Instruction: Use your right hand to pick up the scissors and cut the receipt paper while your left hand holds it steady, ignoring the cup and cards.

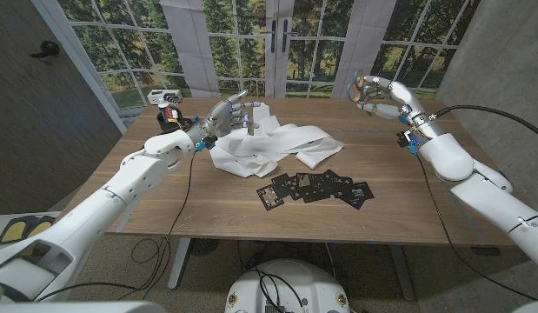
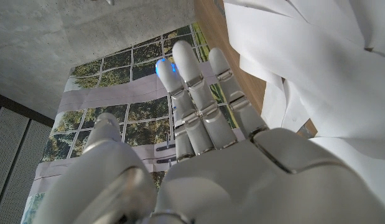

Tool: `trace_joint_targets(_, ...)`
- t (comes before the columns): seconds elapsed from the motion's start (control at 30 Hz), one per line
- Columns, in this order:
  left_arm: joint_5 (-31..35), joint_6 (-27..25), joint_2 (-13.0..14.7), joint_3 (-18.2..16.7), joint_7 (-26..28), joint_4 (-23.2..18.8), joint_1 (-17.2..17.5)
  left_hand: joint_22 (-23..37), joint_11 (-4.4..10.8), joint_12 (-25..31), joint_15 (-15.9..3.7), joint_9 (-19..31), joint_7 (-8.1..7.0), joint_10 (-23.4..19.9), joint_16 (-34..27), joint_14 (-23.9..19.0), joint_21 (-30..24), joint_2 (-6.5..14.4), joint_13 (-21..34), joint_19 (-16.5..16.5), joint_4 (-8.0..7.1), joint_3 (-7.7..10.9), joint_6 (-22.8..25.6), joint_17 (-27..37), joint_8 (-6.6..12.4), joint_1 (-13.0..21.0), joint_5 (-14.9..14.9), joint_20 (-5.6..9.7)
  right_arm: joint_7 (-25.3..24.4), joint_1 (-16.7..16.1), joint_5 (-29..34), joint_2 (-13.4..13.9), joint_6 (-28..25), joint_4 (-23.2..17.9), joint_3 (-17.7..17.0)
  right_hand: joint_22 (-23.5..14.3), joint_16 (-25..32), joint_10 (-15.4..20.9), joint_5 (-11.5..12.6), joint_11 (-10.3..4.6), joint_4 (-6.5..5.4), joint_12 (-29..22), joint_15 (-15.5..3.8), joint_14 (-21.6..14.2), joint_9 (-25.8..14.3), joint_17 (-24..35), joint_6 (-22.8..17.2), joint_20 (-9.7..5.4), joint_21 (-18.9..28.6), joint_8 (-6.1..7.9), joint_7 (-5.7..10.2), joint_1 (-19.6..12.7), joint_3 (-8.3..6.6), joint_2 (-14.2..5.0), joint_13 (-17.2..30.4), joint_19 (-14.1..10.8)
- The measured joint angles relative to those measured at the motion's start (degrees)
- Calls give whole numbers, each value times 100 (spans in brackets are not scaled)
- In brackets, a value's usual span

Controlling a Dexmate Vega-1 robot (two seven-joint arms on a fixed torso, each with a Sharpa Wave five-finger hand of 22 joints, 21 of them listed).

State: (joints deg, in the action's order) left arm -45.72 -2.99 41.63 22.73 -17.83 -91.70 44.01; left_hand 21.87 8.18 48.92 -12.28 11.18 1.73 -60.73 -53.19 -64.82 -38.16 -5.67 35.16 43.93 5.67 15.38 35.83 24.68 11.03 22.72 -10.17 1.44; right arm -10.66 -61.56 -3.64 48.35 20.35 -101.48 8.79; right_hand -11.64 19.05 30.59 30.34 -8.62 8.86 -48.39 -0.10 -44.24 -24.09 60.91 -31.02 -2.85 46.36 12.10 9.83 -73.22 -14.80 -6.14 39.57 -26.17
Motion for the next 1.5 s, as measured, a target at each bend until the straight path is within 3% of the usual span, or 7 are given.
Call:
trace_joint_targets(0.03, -6, -18, 0, 11, -33, 13, -18, -44, -1, -94, 0, 0, 6, 0, 73, 0, -13, -4, -114, 71, 0, 0, 6, -87, 21, -25, 0, 33, -6, -9, 2, 4, -4, -8, 0, 0, -9, 0, 4, 0, 0, 1, 0, 0, 0, 2, 0, 21, 3, 0, 0, 0, 0, 0, 0, 21)
trace_joint_targets(0.27, -32, -119, 33, 61, -178, 45, -100, -441, -436, -1091, 43, -27, -59, 540, 894, 151, -16, -49, -950, 110, 0, 0, -96, -843, 21, -131, 0, 73, -22, -39, 5, 19, -12, -33, -17, 15, -32, 0, 19, 0, 0, 12, -1, 0, 0, 3, 1, 30, 48, 0, 0, 0, 0, 0, 6, 30)
trace_joint_targets(0.47, -37, -186, 74, 96, -284, 48, -159, -562, -575, -1327, 72, -27, -186, 549, 1194, 134, -127, -49, -1205, 332, 25, 25, -222, -1163, 21, -190, 1, 89, -25, -44, 7, 22, -11, -36, -23, 21, -43, 0, 19, 0, 0, 25, -2, -1, 1, 26, 1, 9, 71, -24, 0, 0, 0, 0, 47, 52)
trace_joint_targets(0.7, -66, -269, 103, 145, -469, 105, -257, -630, -628, -1466, 25, -40, -265, 504, 1327, 58, -150, -71, -1353, 374, 26, 25, -272, -1297, 21, -213, -28, 70, -35, -46, 15, 22, 19, -36, -25, 19, -87, 13, 19, 13, 0, -15, 1, -40, -25, 26, 1, 29, 92, -26, 0, -1, 0, 1, 48, 91)
trace_joint_targets(0.8, -68, -286, 110, 164, -506, 128, -297, -700, -816, -1734, 68, -53, -397, 720, 1580, 223, -134, -112, -1523, 227, 28, 23, -285, -1393, 21, -254, -28, -29, -46, -46, 32, 22, 45, -36, -26, 19, -88, 21, 18, 21, 0, -15, 1, -40, -25, 52, 1, 29, 110, -46, 0, -1, 0, 1, 48, 92)
trace_joint_targets(1.1, -198, -455, 78, 230, -900, 329, -485, -829, -1245, -2461, 439, -53, -542, 1432, 2328, 982, -60, -124, -1940, -202, 129, 16, -278, -1483, 21, -266, -28, -196, -126, -52, 156, 4, 93, -33, -37, 20, -131, 23, 5, 23, 0, -14, -1, -41, -24, 54, 1, 29, 156, -65, 0, -2, 0, 2, 48, 91)
trace_joint_targets(1.5, -198, -455, -42, 346, -900, 707, -767, -830, -1309, -2691, 546, -79, -571, 1638, 2568, 1188, -38, -173, -2090, -402, 192, 32, -214, -1483, 21, -216, -28, -306, -280, -52, 429, 4, 166, -33, -37, 20, -176, 22, -22, 22, 0, -6, -12, -51, -24, 85, 1, 10, 200, -67, -1, -8, 0, 8, 48, 111)
